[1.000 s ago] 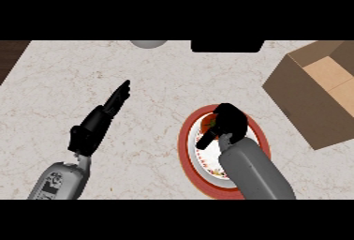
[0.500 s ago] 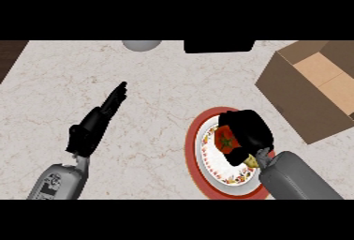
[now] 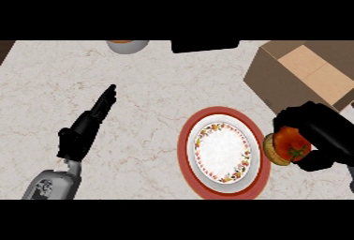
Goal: Pick the tomato from the plate and place it in the cardboard box
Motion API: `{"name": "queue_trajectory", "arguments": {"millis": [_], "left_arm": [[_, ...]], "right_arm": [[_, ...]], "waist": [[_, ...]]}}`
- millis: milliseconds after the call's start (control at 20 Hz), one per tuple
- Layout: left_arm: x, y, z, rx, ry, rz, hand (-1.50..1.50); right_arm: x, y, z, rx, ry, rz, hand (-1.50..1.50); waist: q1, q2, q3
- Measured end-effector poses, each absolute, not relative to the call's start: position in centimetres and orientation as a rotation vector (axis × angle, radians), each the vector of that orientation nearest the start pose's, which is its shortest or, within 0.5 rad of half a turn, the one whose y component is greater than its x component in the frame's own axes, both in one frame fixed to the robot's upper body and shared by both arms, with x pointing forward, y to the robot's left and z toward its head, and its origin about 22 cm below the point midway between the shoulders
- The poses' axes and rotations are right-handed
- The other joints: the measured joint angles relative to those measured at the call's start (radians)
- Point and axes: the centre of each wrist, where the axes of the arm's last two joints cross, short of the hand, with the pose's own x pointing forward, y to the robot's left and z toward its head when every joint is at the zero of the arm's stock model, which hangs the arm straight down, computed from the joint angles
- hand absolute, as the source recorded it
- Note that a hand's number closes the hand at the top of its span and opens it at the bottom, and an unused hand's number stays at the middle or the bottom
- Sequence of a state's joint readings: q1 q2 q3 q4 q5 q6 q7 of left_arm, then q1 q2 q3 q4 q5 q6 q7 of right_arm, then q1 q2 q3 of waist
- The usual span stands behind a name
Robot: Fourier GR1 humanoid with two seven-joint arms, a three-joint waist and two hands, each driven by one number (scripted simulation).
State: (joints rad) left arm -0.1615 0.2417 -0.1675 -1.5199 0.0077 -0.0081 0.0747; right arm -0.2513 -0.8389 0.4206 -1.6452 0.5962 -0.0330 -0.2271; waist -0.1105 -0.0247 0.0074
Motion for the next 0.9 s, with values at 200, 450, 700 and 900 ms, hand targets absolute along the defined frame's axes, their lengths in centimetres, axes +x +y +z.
{"name": "queue_trajectory", "arguments": {"millis": [200,450,700,900], "left_arm": [[27.1,23.7,3.0,0.053,-1.561,-0.352,0.0],[26.9,24.2,3.1,0.061,-1.568,-0.344,0.0],[26.7,23.3,3.5,0.035,-1.582,-0.37,0.0],[27.0,21.9,4.0,0.002,-1.59,-0.405,0.0]], "right_arm": [[26.3,-34.1,13.5,-0.646,-1.837,1.575,1.5],[25.3,-40.2,17.9,-0.577,-1.982,1.443,1.5],[23.2,-47.8,21.9,-0.563,-2.015,1.282,1.5],[21.0,-52.4,24.8,-0.674,-1.982,1.164,1.5]], "waist": [[-0.009,0.001,-0.001],[-0.016,0.001,-0.003],[0.012,0.007,-0.005],[0.052,0.015,-0.006]]}}
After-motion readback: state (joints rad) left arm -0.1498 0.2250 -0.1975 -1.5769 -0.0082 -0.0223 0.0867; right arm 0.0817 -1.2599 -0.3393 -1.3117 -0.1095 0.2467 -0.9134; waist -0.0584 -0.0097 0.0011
